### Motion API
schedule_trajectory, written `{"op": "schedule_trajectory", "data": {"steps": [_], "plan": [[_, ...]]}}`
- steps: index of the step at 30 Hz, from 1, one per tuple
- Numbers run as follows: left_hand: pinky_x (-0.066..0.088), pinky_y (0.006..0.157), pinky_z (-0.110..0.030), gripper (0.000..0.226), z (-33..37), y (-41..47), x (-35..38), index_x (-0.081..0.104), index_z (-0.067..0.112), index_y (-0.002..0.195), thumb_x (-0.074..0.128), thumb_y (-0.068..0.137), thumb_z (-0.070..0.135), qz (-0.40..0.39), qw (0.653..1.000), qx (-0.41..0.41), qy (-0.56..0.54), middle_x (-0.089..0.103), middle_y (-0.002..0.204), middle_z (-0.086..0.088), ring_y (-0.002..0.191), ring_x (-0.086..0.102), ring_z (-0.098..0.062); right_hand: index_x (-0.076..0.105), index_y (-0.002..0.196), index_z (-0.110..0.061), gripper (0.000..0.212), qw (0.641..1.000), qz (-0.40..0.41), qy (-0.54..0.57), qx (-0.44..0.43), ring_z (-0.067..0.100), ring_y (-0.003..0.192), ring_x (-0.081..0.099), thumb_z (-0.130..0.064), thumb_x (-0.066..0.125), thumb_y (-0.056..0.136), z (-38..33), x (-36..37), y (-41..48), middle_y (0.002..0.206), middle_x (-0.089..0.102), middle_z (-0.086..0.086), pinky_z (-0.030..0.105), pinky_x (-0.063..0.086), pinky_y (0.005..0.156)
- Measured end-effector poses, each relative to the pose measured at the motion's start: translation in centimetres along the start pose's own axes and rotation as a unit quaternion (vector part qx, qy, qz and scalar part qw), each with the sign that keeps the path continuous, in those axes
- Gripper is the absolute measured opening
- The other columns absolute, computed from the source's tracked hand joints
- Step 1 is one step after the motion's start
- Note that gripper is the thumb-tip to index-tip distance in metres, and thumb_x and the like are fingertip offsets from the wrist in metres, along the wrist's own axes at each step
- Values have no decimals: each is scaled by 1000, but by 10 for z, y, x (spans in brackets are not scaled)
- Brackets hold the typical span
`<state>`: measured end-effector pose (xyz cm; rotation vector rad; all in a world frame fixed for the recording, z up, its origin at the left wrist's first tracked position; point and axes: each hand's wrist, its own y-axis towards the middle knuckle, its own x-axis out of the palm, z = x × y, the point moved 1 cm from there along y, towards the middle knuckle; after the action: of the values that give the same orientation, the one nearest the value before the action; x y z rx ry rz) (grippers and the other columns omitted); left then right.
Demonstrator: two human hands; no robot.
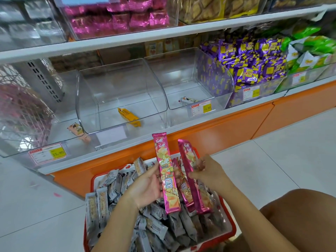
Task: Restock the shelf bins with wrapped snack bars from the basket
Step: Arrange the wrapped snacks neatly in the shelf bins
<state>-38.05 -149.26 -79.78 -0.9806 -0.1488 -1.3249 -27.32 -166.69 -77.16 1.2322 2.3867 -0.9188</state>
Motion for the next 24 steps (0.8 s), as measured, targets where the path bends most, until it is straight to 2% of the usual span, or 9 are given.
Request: {"op": "schedule_trajectory", "data": {"steps": [3,5,8,12,14,16,18,21,24], "plan": [[40,101,-53,52,0,1,9,48,12,132,39,92,43,-13,1000,10,-1,60,124,-21,117,57,-35,46,90,-23,32,992,93,9,-88,7,70,53,-17,75,79,-13,2,-12,86,56,-5,21,41,58],[46,95,-50,51,0,0,17,48,11,131,41,91,43,-19,1000,18,-7,63,117,-19,111,60,-33,48,95,-24,33,984,128,19,-125,7,70,53,-18,76,78,-19,5,-17,88,54,-7,22,41,58],[49,89,-49,51,1,-2,29,48,12,133,44,92,42,-31,999,40,-21,63,117,-19,109,61,-32,50,98,-24,34,973,160,2,-164,2,78,52,-21,77,79,-26,7,-22,94,53,-10,23,46,66],[47,94,-52,55,13,-5,41,53,14,132,57,85,41,-43,995,85,-38,58,126,-22,113,59,-35,57,94,-26,21,961,181,41,-207,-4,84,55,-23,75,82,-39,-2,-27,99,54,-16,14,45,67],[51,88,-51,48,22,-7,50,58,10,126,57,88,40,-38,992,116,-17,63,116,-22,105,62,-35,60,97,-27,16,952,181,58,-239,-7,88,55,-31,71,85,-49,-8,-34,102,54,-17,13,44,71],[54,83,-48,38,31,-12,60,60,5,113,55,88,33,-23,988,154,5,67,91,-17,85,65,-30,56,105,-34,29,952,157,53,-259,-11,95,52,-45,68,82,-61,-12,-45,109,49,-21,7,41,75],[56,80,-45,36,41,-19,73,58,3,110,57,85,29,-2,982,185,26,66,86,-20,71,66,-27,45,114,-41,50,954,137,23,-267,-12,100,47,-52,73,74,-69,-15,-56,114,39,-26,1,38,78],[57,66,-30,43,60,-30,93,62,3,113,62,79,30,11,968,234,91,62,95,-20,67,60,-21,38,118,-42,63,936,173,-22,-305,-8,97,43,-34,80,72,-83,-25,-65,114,37,-21,-1,34,81],[56,71,-27,39,84,-44,113,66,5,109,60,80,30,14,945,276,172,69,104,-16,80,66,-22,37,111,-47,65,926,179,-17,-331,-14,95,46,-21,80,68,-106,-50,-67,110,45,-14,0,34,78]]}}
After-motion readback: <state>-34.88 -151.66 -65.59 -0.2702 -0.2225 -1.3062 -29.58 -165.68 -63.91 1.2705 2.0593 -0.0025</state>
